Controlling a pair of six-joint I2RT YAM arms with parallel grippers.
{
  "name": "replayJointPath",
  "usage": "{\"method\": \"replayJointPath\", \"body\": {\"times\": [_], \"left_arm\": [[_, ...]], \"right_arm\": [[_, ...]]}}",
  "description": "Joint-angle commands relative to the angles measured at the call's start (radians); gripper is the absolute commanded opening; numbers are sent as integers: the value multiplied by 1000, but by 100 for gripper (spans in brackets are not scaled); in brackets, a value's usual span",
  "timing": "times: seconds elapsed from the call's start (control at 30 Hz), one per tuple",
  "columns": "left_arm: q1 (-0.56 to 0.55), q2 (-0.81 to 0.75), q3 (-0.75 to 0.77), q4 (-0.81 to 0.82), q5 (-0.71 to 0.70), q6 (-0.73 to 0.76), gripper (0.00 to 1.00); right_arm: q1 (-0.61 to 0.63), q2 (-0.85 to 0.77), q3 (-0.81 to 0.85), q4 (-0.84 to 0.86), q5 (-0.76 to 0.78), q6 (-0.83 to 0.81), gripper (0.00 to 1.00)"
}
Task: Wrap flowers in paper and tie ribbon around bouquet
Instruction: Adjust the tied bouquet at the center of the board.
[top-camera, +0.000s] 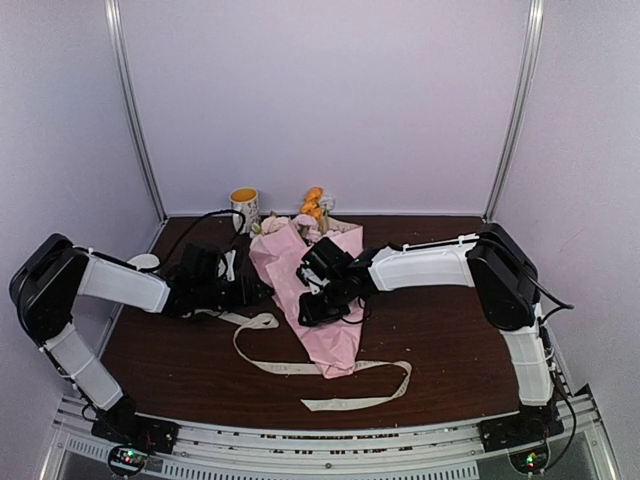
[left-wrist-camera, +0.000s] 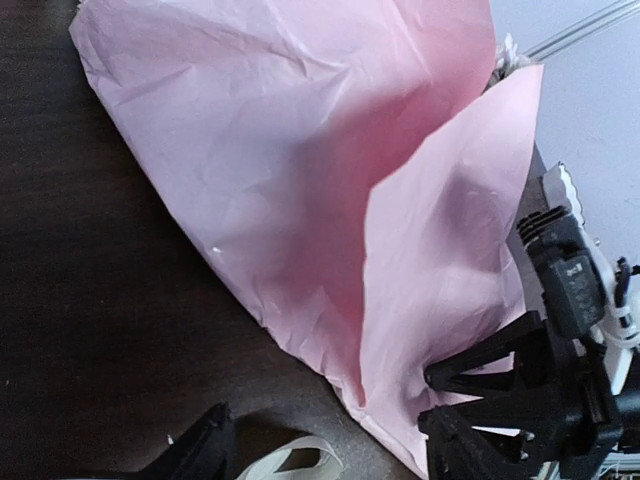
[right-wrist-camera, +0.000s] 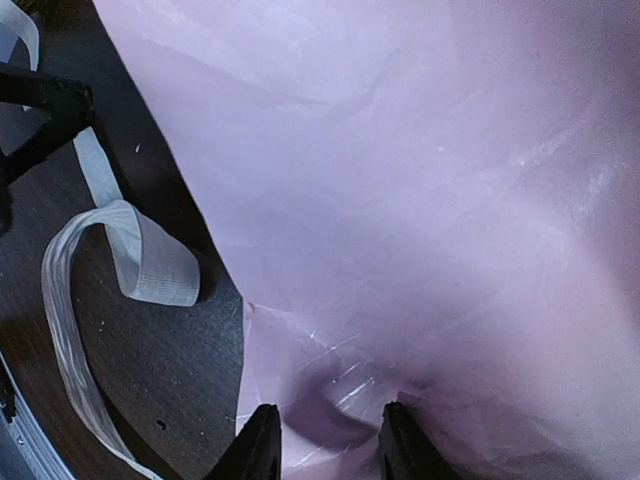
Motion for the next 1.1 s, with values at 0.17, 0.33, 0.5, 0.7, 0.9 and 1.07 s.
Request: {"method": "replayJointPath", "body": {"times": [0.17,0.33,0.5,0.7,0.9,1.07], "left_arm": [[-51,70,45,70,1,-129,86],[-51,143,128,-83,-70,-110,87],[-55,228,184,-83,-34,-116,86],[-68,290,163,40,39,-199,71],[-75,318,185,85,61,-204,45],[-75,331,195,112,96,-205,6]], "right_arm": [[-8,34,-28,-7,-31,48,34],[-9,22,-49,17,-50,65,34],[-13,12,-75,53,-75,85,33],[-25,16,-91,109,-111,122,33],[-28,24,-84,105,-118,120,32],[-30,18,-90,104,-115,119,32]]}}
